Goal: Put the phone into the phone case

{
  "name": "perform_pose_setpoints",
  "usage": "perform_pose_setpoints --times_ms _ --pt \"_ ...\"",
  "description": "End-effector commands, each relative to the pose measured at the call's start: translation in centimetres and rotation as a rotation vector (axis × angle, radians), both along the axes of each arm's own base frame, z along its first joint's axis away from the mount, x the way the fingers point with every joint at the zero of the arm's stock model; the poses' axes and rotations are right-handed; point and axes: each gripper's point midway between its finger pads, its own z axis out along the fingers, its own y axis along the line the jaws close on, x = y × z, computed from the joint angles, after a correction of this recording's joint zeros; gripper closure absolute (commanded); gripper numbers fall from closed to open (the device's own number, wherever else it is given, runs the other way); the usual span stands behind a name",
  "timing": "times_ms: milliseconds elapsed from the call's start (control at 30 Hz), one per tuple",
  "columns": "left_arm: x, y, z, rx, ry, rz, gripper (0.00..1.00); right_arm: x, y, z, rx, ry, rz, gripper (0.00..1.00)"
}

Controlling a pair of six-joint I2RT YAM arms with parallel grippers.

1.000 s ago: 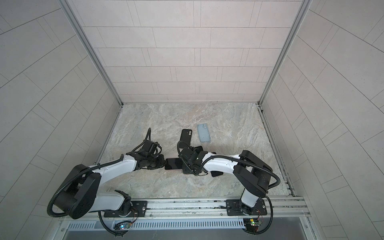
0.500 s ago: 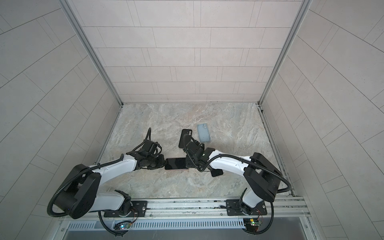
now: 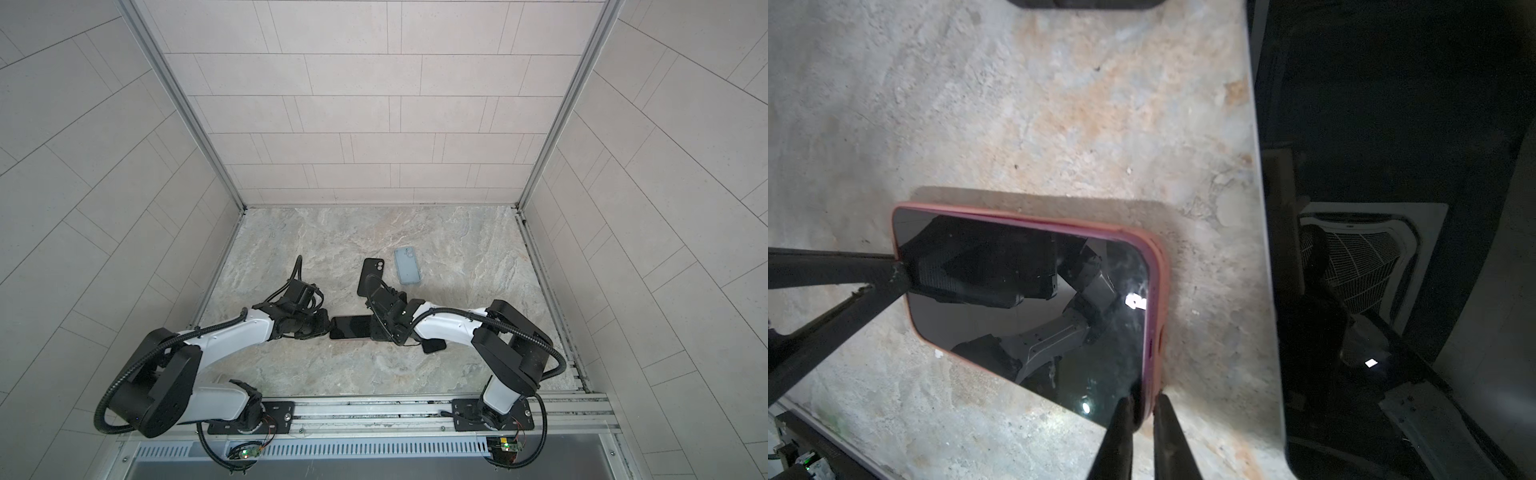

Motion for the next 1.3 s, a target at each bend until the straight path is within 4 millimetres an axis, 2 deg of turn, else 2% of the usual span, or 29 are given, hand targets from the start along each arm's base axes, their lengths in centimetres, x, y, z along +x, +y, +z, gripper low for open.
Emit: perform_pose_setpoints --times_ms 0,300,733,1267 --pt "-1.3 0.7 -0.9 0.041 0.053 -0.009 0.86 -0.4 -0.1 -1.0 -0.009 0.023 -0.011 0.85" --pt "-1.4 0.7 -1.0 0.041 0.056 -0.012 0.86 -0.8 0.3 -2.2 -0.016 0.061 -0.010 0.87" --pt "-1.6 0.5 -1.3 0.024 0.061 -0.012 0.86 -2.0 2.2 -5.0 -0.021 0.133 0.013 0.88" --pt "-2.0 0.6 -1.5 0.019 0.062 -0.010 0.86 -3.0 2.0 -7.5 -0.051 0.179 0.010 0.91"
